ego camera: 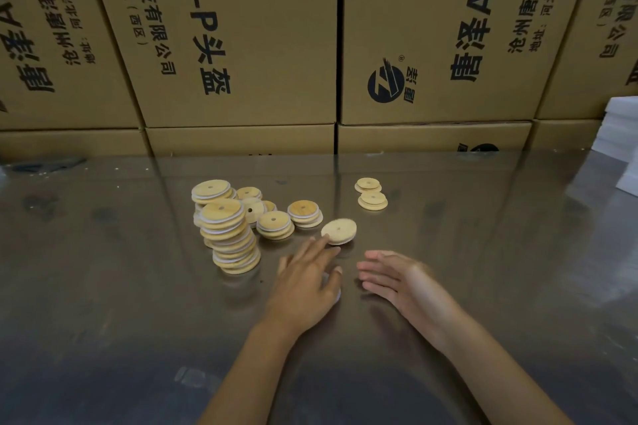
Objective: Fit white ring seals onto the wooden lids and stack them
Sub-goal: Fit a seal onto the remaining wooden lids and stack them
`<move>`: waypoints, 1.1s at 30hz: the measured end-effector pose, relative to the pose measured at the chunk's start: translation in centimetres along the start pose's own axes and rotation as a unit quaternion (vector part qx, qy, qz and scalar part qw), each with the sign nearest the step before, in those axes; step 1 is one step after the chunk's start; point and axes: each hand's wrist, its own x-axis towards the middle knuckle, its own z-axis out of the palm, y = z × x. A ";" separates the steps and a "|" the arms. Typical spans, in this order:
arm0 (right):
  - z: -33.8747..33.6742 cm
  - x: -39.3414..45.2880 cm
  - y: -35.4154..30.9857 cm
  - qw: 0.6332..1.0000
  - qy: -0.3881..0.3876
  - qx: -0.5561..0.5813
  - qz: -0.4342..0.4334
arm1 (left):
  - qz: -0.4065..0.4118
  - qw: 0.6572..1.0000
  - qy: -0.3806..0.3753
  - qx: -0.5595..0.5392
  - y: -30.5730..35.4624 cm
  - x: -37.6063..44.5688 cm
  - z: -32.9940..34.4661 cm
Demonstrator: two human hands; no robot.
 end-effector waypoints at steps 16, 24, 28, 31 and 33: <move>2.0 10.0 1.5 0.896 0.089 -0.405 -0.161 | -0.042 0.998 0.017 0.047 -1.0 0.9 0.9; -0.3 16.6 -0.9 0.740 0.170 -0.646 -0.087 | -0.060 0.997 0.029 0.034 -1.6 1.4 1.0; -0.1 17.7 -0.5 0.731 0.198 -0.641 -0.123 | -0.062 0.997 0.031 0.026 -1.9 1.5 1.1; -0.7 17.6 -0.3 0.761 0.215 -0.587 -0.174 | -0.062 0.997 0.032 0.021 -1.9 1.6 1.0; -1.0 17.1 -0.4 0.783 0.210 -0.555 -0.188 | -0.061 0.998 0.029 0.015 -1.8 1.5 0.9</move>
